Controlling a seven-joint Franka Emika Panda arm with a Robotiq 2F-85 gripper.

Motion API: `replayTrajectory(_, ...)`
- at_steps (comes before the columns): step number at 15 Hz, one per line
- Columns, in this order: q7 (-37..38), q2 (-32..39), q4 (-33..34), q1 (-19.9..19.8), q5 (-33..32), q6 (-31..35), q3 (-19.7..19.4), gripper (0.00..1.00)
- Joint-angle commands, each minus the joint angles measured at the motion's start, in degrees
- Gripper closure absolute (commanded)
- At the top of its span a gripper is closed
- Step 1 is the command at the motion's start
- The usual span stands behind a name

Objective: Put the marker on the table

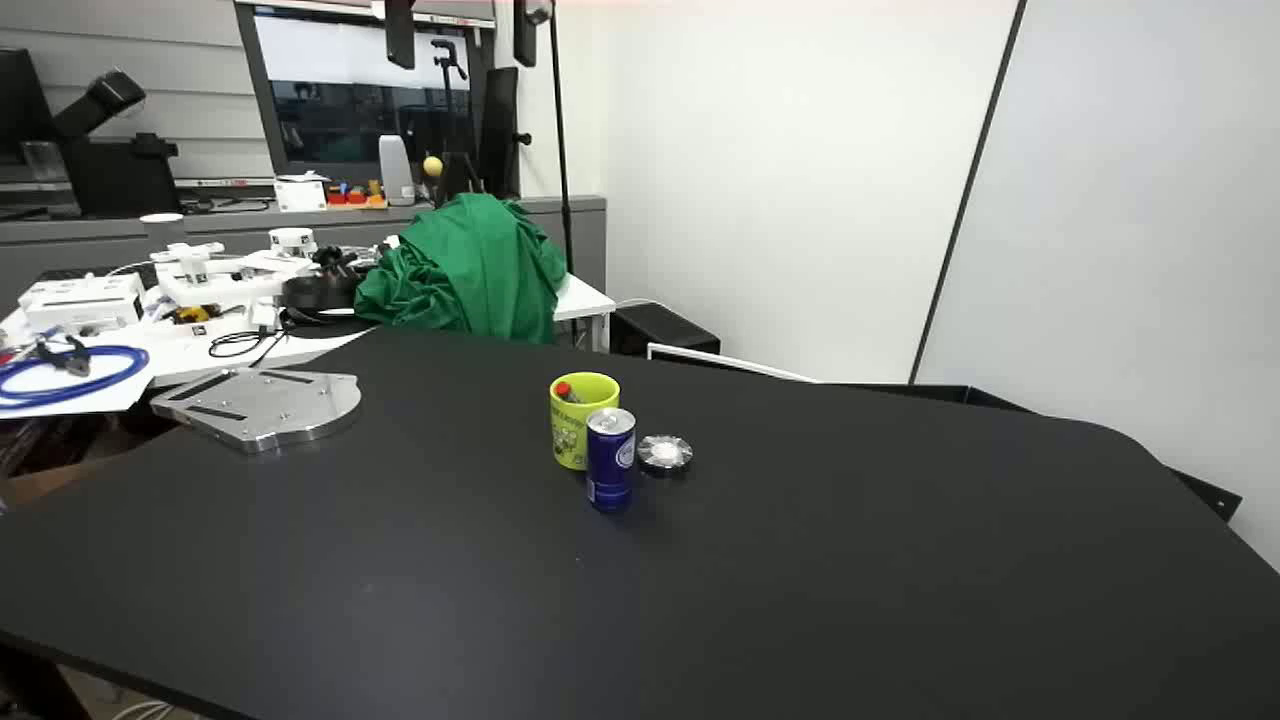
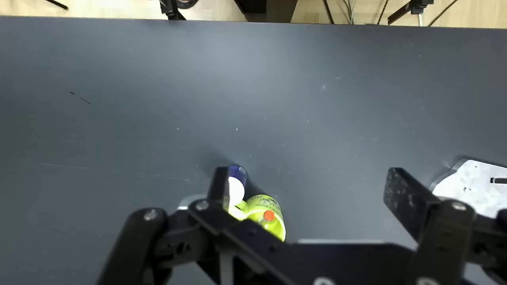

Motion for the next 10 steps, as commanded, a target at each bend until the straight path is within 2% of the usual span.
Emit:
replayTrajectory(1,0.0,0.0,0.1,0.1,0.0,-0.1,-0.1,0.00)
replayTrajectory(9,0.0,0.0,0.1,0.1,0.0,0.0,-0.1,0.00)
replayTrajectory(10,1.0,2.8,2.4,0.2,0.0,-1.3,0.3,0.00)
